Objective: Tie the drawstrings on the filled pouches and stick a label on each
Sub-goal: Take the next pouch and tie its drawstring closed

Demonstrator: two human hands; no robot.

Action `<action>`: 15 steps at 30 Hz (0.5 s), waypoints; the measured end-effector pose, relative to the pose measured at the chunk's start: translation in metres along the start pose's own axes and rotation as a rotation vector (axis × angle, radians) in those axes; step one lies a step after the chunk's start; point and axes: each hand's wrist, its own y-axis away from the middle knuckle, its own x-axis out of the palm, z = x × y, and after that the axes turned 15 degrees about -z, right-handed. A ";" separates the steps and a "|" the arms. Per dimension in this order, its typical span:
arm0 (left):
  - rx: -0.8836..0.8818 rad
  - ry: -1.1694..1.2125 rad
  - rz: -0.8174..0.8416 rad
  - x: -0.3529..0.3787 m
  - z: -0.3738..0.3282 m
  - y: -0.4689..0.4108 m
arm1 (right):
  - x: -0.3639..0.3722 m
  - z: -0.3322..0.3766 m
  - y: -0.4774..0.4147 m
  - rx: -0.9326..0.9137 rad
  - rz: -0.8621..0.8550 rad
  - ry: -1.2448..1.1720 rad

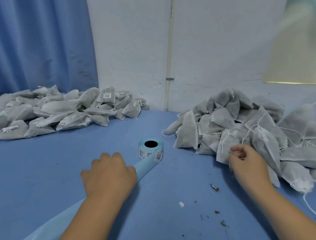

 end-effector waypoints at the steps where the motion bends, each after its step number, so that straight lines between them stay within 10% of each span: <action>1: 0.034 0.039 -0.060 0.002 -0.003 0.001 | -0.001 -0.002 -0.001 0.039 -0.005 -0.003; 15: 0.580 0.505 -0.002 0.036 -0.049 0.034 | 0.018 0.001 -0.011 0.145 -0.082 0.268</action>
